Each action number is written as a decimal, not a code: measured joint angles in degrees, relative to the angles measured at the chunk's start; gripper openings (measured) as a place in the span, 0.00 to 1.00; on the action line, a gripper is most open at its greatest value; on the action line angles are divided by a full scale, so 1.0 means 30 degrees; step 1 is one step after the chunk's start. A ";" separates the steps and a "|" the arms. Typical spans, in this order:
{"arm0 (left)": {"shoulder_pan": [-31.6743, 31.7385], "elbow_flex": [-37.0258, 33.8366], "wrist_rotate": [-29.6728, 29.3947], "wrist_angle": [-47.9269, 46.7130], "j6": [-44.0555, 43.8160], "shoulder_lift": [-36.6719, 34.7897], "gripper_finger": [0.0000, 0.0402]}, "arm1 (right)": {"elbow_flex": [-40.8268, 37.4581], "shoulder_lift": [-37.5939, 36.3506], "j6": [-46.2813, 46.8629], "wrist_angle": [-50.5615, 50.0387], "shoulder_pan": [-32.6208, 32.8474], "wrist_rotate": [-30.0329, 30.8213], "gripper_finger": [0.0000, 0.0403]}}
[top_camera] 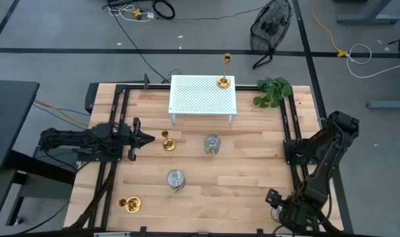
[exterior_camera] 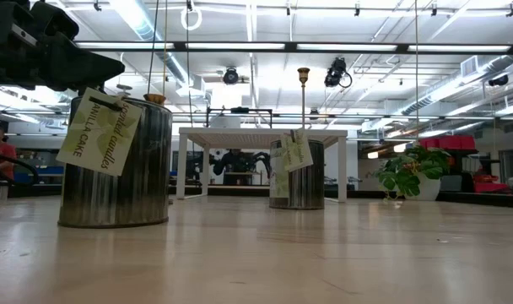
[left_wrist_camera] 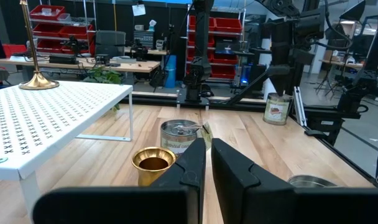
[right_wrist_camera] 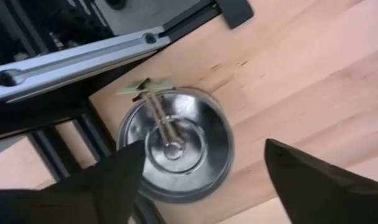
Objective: Pick & Place candle stick holders
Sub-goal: Put the right scented candle can on the shelf
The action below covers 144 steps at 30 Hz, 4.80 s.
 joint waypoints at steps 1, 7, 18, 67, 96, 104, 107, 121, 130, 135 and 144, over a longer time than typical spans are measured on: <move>0.0001 -0.0007 0.0000 0.0000 0.0007 0.0000 0.08 | 0.0000 0.0000 0.0005 0.0003 -0.0050 -0.0090 0.74; -0.0006 -0.0007 0.0000 0.0000 0.0007 0.0000 0.08 | 0.0000 0.0000 -0.0548 0.0047 -0.0142 -0.0426 0.48; -0.0003 -0.0003 0.0000 0.0004 0.0000 0.0000 0.08 | 0.0000 0.0000 -0.0583 0.0873 -0.0142 -0.0409 0.11; -0.0002 0.0000 0.0004 0.0004 0.0003 0.0000 0.08 | -0.1144 -0.0015 -0.0997 0.1161 -0.2279 0.1526 0.00; -0.0001 0.0000 0.0000 0.0002 0.0002 0.0000 0.08 | -0.1166 -0.1953 0.0306 0.1074 -0.3458 0.2579 0.22; -0.0001 -0.0005 0.0000 0.0002 0.0000 0.0000 0.08 | -0.1158 -0.1953 0.0510 0.1410 -0.3454 0.2562 0.51; -0.0005 -0.0002 0.0000 0.0006 0.0006 0.0000 0.08 | -0.1158 -0.1953 0.0525 0.1621 -0.3435 0.2558 0.59; -0.0006 -0.0007 0.0000 0.0007 0.0000 0.0000 0.08 | -0.1418 -0.1953 0.1435 0.1882 -0.3197 0.1205 0.83; -0.0002 0.0000 0.0000 0.0006 0.0000 0.0000 0.08 | -0.1486 -0.1953 0.1529 0.1933 -0.3037 0.1057 0.89; 0.0000 0.0000 0.0000 0.0001 0.0000 0.0000 0.08 | -0.1494 -0.1953 0.1531 0.1933 -0.2998 0.1057 0.92; 0.0001 -0.0003 0.0001 0.0003 0.0003 0.0000 0.08 | -0.1508 -0.1953 0.1926 0.1926 -0.2998 0.1082 0.98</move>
